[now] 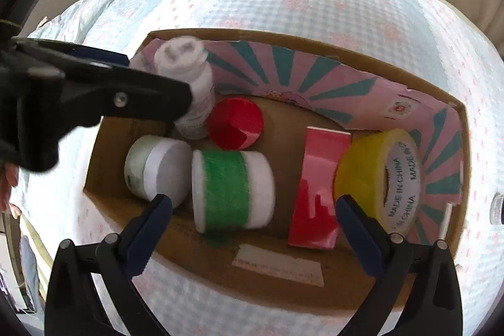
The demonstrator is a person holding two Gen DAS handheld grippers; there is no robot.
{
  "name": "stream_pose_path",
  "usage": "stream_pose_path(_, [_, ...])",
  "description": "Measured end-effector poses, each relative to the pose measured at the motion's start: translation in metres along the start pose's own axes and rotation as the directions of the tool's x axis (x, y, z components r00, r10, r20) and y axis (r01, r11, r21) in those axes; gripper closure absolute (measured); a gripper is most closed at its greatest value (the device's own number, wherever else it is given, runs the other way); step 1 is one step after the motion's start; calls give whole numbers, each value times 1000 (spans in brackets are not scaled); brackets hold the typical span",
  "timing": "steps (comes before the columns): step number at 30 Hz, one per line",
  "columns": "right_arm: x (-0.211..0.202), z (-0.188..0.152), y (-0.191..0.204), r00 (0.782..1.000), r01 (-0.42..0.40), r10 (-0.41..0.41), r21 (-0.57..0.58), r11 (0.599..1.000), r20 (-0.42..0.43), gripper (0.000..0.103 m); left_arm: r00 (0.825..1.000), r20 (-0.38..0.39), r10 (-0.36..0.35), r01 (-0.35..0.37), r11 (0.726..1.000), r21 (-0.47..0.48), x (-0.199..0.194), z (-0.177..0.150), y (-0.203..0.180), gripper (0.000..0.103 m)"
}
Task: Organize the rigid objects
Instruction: 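Release the pill bottle and white jar into the box and lift both tools, then grasp the white earbud case with the left tool while the right tool grasps the black-lidded jar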
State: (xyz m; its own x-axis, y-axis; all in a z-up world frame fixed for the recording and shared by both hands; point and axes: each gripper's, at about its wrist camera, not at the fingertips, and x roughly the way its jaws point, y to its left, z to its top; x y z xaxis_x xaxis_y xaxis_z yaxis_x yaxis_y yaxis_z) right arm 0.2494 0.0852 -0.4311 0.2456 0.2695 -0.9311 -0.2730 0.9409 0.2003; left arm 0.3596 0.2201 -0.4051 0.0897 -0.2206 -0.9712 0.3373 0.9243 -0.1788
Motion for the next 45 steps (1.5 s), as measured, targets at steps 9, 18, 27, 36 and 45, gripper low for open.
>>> stream_pose_path(9, [-34, -11, 4, 998, 30, -30, 9, 1000, 58, 0, 999, 48, 12, -10, 999, -38, -34, -22, -5, 0])
stream_pose_path(18, [-92, -15, -7, 992, 76, -81, 56, 996, 97, 0, 984, 168, 65, -59, 997, -40, -108, -51, -29, 0])
stream_pose_path(27, [-191, -43, -31, 980, 112, -137, 168, 979, 145, 0, 948, 301, 102, -105, 994, -7, -184, -76, -87, 0])
stream_pose_path(36, [-283, -98, -107, 944, 153, -238, 337, 929, 227, 0, 918, 388, 83, -71, 997, -44, -212, -112, -183, 0])
stream_pose_path(45, [-320, -130, -206, 938, 151, -217, 242, 958, 272, 0, 897, 392, 205, -142, 973, -184, -166, -127, -301, 0])
